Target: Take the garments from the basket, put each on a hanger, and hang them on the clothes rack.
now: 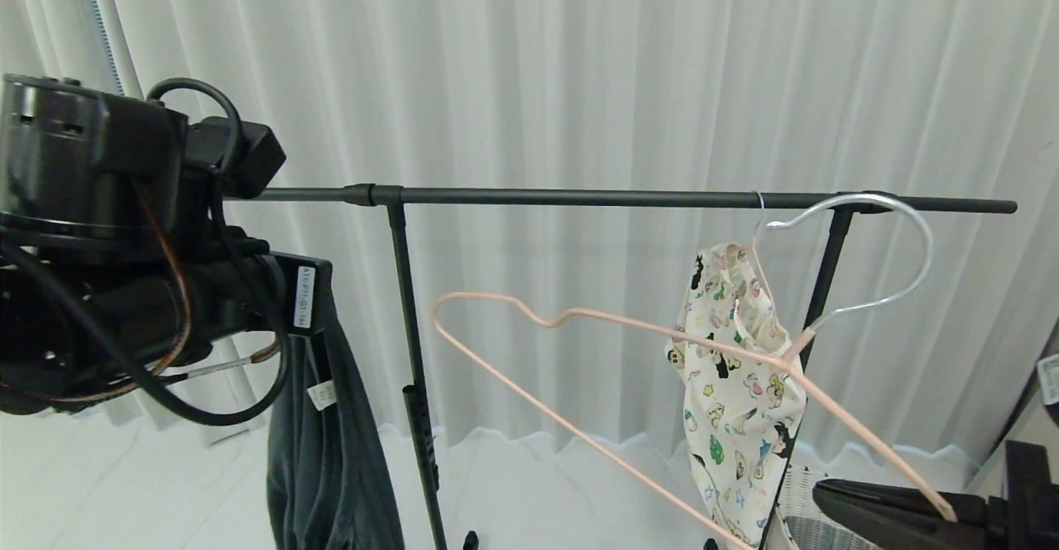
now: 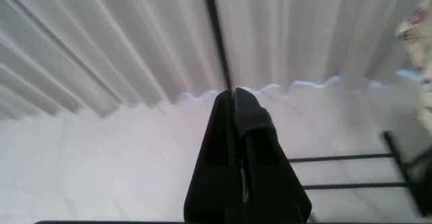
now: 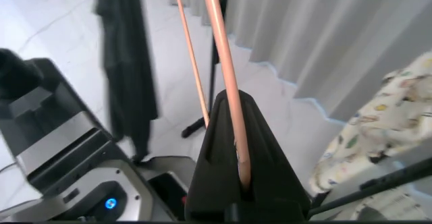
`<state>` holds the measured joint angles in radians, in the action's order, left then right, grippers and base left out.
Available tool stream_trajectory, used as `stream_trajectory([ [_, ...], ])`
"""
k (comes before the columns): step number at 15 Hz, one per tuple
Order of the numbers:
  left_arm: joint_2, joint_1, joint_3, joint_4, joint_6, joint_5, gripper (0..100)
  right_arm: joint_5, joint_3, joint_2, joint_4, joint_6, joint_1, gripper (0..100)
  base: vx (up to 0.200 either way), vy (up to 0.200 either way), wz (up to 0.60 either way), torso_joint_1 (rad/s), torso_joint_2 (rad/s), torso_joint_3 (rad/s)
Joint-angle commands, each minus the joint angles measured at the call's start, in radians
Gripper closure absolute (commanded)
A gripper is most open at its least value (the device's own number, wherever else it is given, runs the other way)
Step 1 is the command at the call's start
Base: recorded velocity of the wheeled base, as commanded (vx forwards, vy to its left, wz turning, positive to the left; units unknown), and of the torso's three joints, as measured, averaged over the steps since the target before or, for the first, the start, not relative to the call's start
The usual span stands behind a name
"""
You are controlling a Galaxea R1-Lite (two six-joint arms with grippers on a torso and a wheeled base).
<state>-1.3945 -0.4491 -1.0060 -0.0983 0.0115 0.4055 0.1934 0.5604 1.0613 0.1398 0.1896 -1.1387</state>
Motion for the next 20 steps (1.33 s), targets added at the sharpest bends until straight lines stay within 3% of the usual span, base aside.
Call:
stream_trajectory([
  [1, -0.069, -0.020, -0.026, -0.003, 0.039, 0.013, 100, 0.000, 0.004, 0.086, 0.006, 0.008, -0.021, 100, 0.000, 0.000, 0.00, 0.000, 0.00, 0.000],
  [6, -0.066, -0.086, -0.043, -0.001, 0.114, 0.013, 100, 0.000, 0.052, 0.180, 0.030, 0.024, -0.029, 100, 0.000, 0.000, 0.00, 0.000, 0.00, 0.000],
  [20, -0.086, -0.120, -0.042, -0.001, 0.134, 0.072, 100, 0.034, 0.113, 0.318, 0.115, 0.036, -0.021, 100, 0.000, 0.000, 0.00, 0.000, 0.00, 0.000],
])
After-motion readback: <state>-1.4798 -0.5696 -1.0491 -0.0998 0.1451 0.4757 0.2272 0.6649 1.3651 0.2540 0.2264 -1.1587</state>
